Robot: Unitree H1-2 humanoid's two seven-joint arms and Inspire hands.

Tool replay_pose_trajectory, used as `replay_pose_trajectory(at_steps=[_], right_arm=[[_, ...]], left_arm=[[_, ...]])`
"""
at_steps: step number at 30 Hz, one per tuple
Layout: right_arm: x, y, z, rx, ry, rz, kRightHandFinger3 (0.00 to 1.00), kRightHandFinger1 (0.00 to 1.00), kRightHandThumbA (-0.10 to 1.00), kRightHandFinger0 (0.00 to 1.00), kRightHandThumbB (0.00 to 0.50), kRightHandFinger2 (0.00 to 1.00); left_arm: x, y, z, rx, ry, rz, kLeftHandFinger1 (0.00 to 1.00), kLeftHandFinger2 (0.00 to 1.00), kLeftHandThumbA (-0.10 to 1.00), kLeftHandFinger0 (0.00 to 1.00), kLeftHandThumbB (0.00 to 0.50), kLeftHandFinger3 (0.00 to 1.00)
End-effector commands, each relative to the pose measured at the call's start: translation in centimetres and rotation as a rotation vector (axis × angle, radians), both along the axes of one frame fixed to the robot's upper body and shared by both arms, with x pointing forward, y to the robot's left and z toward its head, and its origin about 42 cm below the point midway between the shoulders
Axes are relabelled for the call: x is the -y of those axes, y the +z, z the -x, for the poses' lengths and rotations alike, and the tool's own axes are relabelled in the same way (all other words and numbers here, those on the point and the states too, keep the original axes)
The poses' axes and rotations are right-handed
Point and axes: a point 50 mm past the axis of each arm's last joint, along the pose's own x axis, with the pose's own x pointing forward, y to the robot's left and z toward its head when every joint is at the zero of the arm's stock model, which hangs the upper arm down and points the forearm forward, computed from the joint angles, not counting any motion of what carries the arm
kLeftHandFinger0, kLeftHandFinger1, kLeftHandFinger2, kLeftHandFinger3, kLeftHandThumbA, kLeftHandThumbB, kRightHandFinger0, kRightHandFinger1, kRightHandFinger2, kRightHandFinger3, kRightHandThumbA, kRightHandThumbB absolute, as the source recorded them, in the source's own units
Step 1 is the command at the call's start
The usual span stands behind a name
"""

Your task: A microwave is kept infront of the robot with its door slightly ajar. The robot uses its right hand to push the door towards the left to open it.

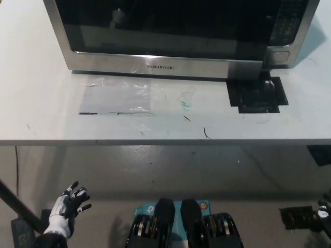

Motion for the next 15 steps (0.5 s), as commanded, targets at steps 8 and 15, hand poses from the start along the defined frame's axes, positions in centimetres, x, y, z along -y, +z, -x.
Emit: replay_pose_trajectory(at_steps=[8, 15], right_arm=[[0.7, 6.6, 4.9, 0.089, 0.078, 0.03, 0.87, 0.76, 0.34, 0.55, 0.283, 0.81], [0.0, 12.0, 8.2, 0.178, 0.144, 0.073, 0.87, 0.74, 0.32, 0.54, 0.293, 0.82]], left_arm=[[-0.9, 1.4, -1.1, 0.045, 0.022, -0.007, 0.84, 0.93, 0.33, 0.82, 0.126, 0.94], [-1.1, 1.2, -0.6, 0.039, 0.017, -0.038, 0.85, 0.92, 0.36, 0.82, 0.117, 0.94]])
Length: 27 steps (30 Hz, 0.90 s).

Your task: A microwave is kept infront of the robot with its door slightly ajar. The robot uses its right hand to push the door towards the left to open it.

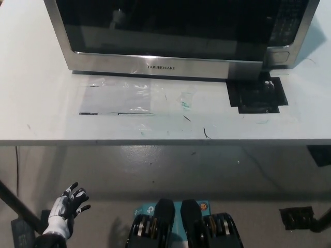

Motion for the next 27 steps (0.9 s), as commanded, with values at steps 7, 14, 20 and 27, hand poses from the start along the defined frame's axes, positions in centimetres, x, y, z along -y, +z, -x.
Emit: replay_pose_trajectory(at_steps=[7, 14, 20, 27], right_arm=[[-1.8, 10.8, -0.2, 0.303, 0.112, 0.03, 0.91, 0.72, 0.24, 0.53, 0.226, 0.83], [-2.2, 15.1, -4.0, 0.454, 0.143, 0.054, 0.92, 0.8, 0.22, 0.64, 0.198, 0.87], [-3.5, 19.3, -9.1, 0.58, 0.183, 0.083, 0.89, 0.78, 0.25, 0.6, 0.203, 0.85], [-5.3, 22.9, -14.9, 0.642, 0.197, 0.091, 0.87, 0.77, 0.34, 0.57, 0.217, 0.83]], left_arm=[[-1.1, 0.9, -0.4, 0.033, 0.013, -0.033, 0.85, 0.94, 0.38, 0.82, 0.115, 0.96], [-1.2, 0.7, -0.4, 0.018, 0.022, -0.036, 0.86, 0.94, 0.37, 0.82, 0.118, 0.96], [-1.2, 0.5, -0.3, 0.019, 0.01, -0.046, 0.86, 0.96, 0.39, 0.82, 0.113, 0.98], [-1.1, 0.6, -0.4, 0.02, 0.017, -0.037, 0.85, 0.93, 0.38, 0.8, 0.13, 0.96]])
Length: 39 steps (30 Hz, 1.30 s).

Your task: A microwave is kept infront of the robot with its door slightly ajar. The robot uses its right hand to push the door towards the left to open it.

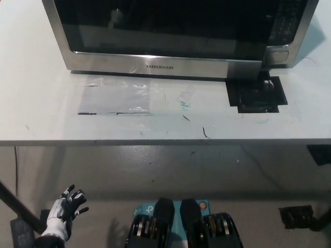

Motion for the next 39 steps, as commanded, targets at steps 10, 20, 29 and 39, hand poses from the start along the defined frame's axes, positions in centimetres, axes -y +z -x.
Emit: replay_pose_trajectory(at_steps=[10, 20, 29, 39], right_arm=[[-2.2, 3.4, -10.2, -0.021, 0.038, -0.041, 0.83, 0.8, 0.29, 0.58, 0.186, 0.84], [-4.2, 2.5, -14.6, -0.096, 0.087, -0.054, 0.96, 0.8, 0.26, 0.59, 0.126, 0.86], [-4.3, 2.4, -17.1, -0.153, 0.11, -0.052, 1.0, 0.85, 0.3, 0.64, 0.121, 0.93], [-5.7, 2.5, -18.5, -0.173, 0.194, 0.034, 1.0, 1.0, 0.81, 0.85, 0.28, 1.0]], left_arm=[[-0.8, 0.8, -0.7, 0.026, 0.007, -0.041, 0.87, 0.94, 0.39, 0.84, 0.121, 0.96], [-0.5, 1.1, -0.7, 0.041, 0.001, -0.033, 0.85, 0.93, 0.38, 0.81, 0.122, 0.95], [-0.7, 1.1, -0.9, 0.045, -0.006, -0.043, 0.85, 0.92, 0.42, 0.82, 0.148, 0.93], [-0.8, 0.8, -0.6, 0.03, -0.012, -0.046, 0.87, 0.94, 0.4, 0.83, 0.131, 0.93]])
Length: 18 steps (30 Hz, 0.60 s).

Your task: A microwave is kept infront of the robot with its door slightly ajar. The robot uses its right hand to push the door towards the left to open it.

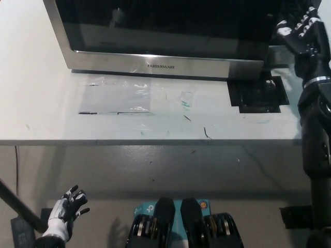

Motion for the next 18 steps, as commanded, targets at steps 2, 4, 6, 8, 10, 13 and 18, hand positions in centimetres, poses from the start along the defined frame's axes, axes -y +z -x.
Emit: replay_pose_trajectory(at_steps=[2, 4, 6, 8, 10, 13, 18], right_arm=[[-1.1, 4.8, -1.3, 0.142, 0.075, 0.056, 1.0, 1.0, 0.87, 0.85, 0.311, 1.0], [-1.5, 4.8, -1.6, 0.142, 0.084, 0.064, 1.0, 1.0, 0.92, 0.84, 0.327, 1.0], [-1.8, 4.6, -1.6, 0.14, 0.087, 0.072, 1.0, 1.0, 0.95, 0.85, 0.299, 1.0], [-2.2, 4.5, -1.8, 0.134, 0.091, 0.076, 1.0, 1.0, 0.97, 0.83, 0.276, 1.0], [-2.8, 4.2, -1.9, 0.126, 0.101, 0.092, 1.0, 1.0, 1.0, 0.81, 0.262, 1.0], [-3.8, 3.6, -1.9, 0.117, 0.127, 0.119, 1.0, 1.0, 0.99, 0.82, 0.277, 1.0], [-4.5, 2.7, -0.2, 0.135, 0.17, 0.119, 1.0, 1.0, 1.0, 0.81, 0.236, 1.0]], left_arm=[[-1.0, 1.0, -0.5, 0.039, -0.007, -0.044, 0.87, 0.95, 0.41, 0.83, 0.133, 0.96], [-1.0, 0.9, -0.6, 0.036, -0.007, -0.042, 0.87, 0.95, 0.42, 0.83, 0.141, 0.97], [-1.0, 1.0, -0.6, 0.037, -0.01, -0.043, 0.86, 0.94, 0.42, 0.83, 0.139, 0.96], [-1.0, 1.0, -0.6, 0.038, -0.009, -0.043, 0.86, 0.94, 0.42, 0.83, 0.142, 0.96], [-1.0, 1.1, -0.7, 0.033, -0.01, -0.045, 0.86, 0.94, 0.42, 0.82, 0.138, 0.97], [-1.2, 1.1, -0.8, 0.031, -0.001, -0.038, 0.85, 0.92, 0.41, 0.82, 0.146, 0.96], [-1.2, 1.3, -0.9, 0.027, 0.006, -0.034, 0.84, 0.91, 0.4, 0.82, 0.134, 0.95]])
